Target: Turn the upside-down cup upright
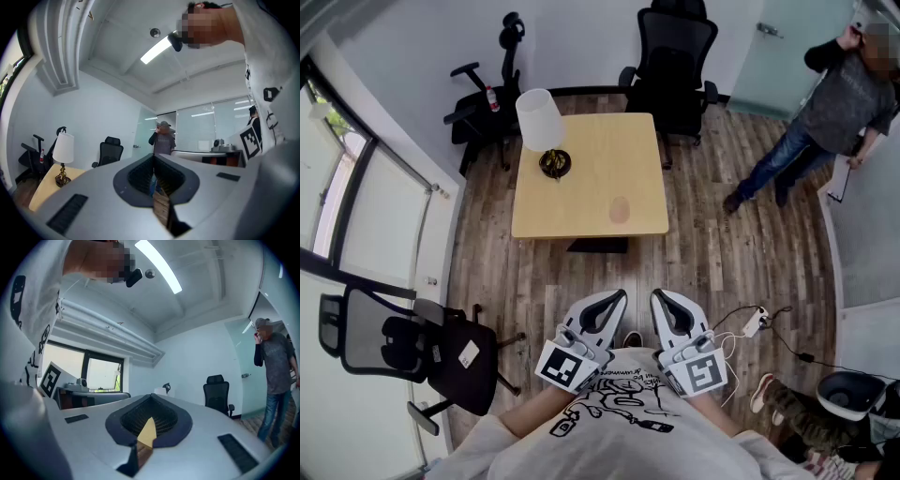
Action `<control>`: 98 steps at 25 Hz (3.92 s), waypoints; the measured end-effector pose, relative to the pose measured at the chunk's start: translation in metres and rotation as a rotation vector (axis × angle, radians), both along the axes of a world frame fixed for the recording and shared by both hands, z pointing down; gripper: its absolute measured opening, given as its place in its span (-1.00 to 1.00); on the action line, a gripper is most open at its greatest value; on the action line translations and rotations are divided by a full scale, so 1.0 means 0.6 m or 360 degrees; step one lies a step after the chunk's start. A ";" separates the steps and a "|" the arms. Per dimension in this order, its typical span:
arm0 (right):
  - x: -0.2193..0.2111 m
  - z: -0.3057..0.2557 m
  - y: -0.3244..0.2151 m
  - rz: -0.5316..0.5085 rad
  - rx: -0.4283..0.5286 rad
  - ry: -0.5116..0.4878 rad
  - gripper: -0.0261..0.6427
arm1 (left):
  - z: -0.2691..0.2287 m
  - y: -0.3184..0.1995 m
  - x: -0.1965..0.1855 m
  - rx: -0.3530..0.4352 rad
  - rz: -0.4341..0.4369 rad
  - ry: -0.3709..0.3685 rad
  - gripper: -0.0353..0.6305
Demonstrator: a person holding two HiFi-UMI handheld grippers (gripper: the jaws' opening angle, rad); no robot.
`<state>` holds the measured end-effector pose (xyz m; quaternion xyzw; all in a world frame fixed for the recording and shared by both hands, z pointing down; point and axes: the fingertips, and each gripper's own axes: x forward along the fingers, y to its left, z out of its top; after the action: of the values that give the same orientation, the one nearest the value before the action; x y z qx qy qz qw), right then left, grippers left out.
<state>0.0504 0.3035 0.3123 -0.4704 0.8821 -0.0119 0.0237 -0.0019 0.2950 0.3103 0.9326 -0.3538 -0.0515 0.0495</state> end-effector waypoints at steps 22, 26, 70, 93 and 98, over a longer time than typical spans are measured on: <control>0.063 0.007 0.001 -0.0104 -0.0029 -0.0047 -0.84 | 0.016 -0.006 0.052 -0.0048 -0.0134 -0.0016 -0.86; 0.066 0.015 -0.009 -0.0117 -0.0048 -0.0047 -0.84 | 0.015 -0.018 0.051 -0.0056 -0.0157 -0.0021 -0.86; -0.039 0.059 -0.443 -0.0054 -0.0096 0.0084 -0.84 | 0.074 -0.441 -0.053 -0.0129 0.0059 -0.0018 -0.86; -0.048 0.341 -0.528 -0.0233 -0.0363 0.0253 -0.37 | 0.302 -0.513 -0.050 -0.0257 0.0121 -0.0179 -0.87; -0.067 0.401 -0.538 -0.0297 -0.0337 0.0264 -0.24 | 0.348 -0.526 -0.055 -0.0277 0.0107 -0.0183 -0.87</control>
<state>0.0101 -0.0192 0.5527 -0.3856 0.9147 -0.0682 -0.1001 -0.0348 -0.0207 0.5192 0.9376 -0.3276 0.0346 0.1116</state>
